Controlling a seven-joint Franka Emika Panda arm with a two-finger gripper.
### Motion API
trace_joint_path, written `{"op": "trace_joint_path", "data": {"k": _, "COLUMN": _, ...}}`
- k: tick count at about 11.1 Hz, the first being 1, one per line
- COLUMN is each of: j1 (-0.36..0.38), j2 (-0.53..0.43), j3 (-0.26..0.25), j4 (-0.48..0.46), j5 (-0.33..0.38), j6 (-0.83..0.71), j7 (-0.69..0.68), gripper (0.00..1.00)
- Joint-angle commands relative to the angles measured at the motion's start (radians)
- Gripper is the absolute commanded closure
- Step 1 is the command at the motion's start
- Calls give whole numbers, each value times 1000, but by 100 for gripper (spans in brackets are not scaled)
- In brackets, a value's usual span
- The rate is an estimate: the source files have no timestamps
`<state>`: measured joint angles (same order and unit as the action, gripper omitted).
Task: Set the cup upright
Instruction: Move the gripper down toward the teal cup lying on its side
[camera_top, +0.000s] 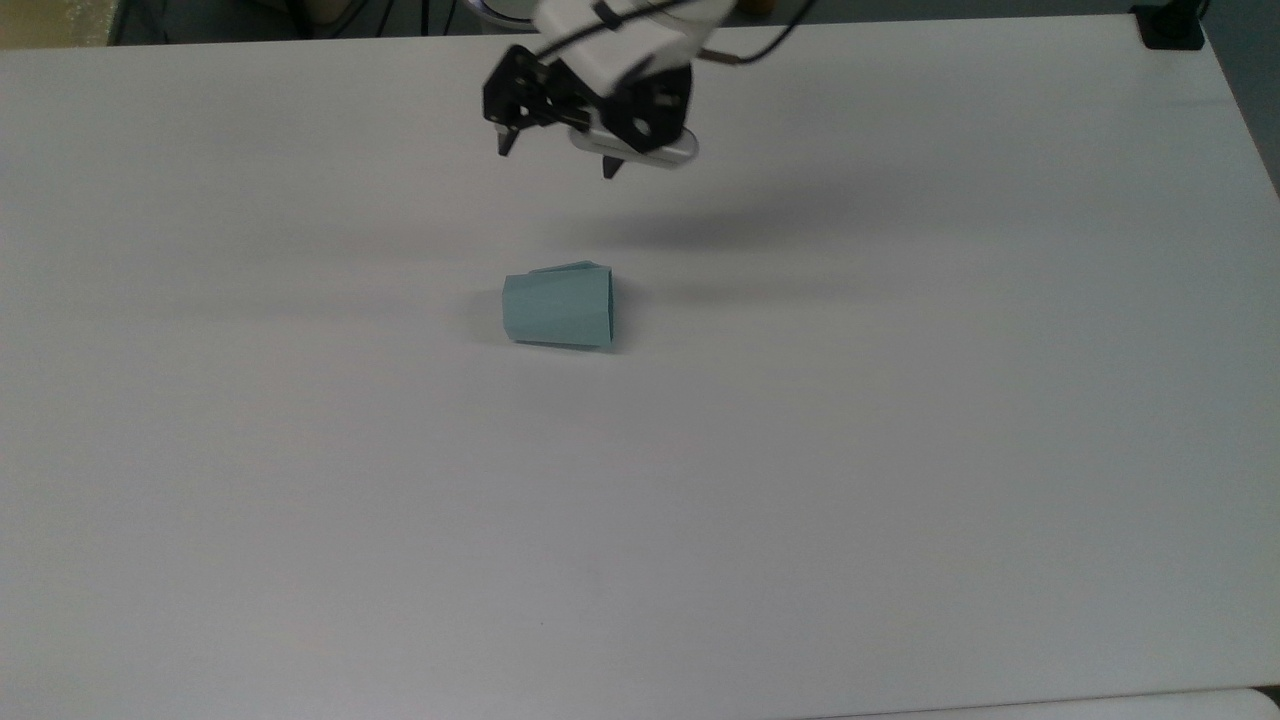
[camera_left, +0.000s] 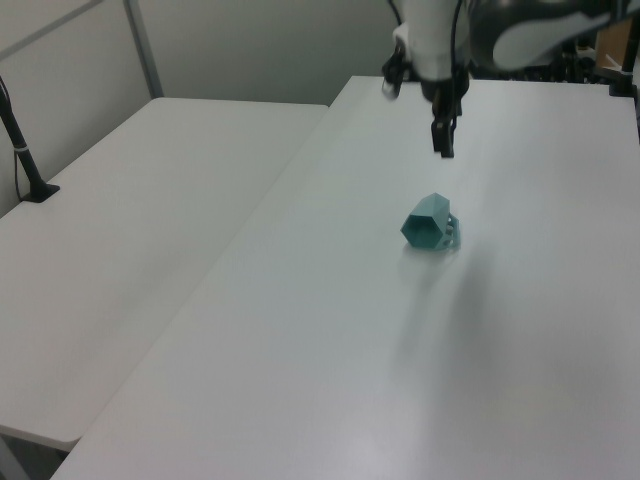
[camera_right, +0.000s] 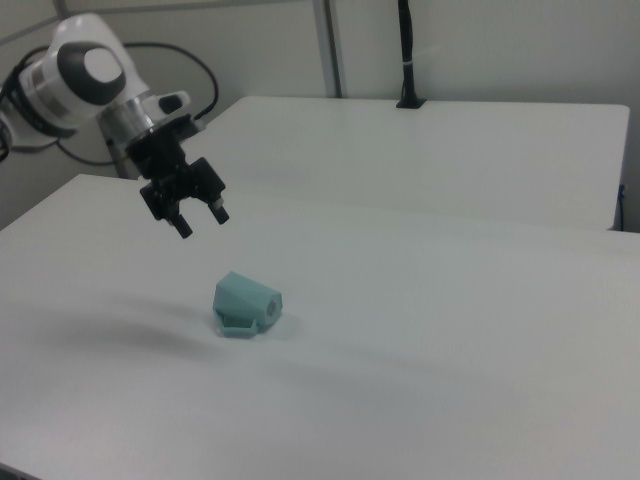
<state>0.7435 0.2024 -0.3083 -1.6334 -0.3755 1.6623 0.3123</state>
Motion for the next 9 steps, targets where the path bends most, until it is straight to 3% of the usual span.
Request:
{"op": "trace_joint_path", "data": {"k": 1, "j1": 104, "j2": 99, "j3": -14, "j4": 20, "j5": -135, "j6": 10, "j7": 112, "gripper": 0}}
{"op": "trace_joint_path", "data": {"k": 4, "j1": 155, "j2": 219, "j3": -14, "j4": 72, "j5": -223, "j6": 10, "j7": 220, "gripper": 0}}
{"op": "trace_joint_path", "data": {"k": 9, "j1": 185, "j2": 374, "j3": -15, "j4": 185, "j5": -235, "j6": 14, "j7": 277, "gripper": 0}}
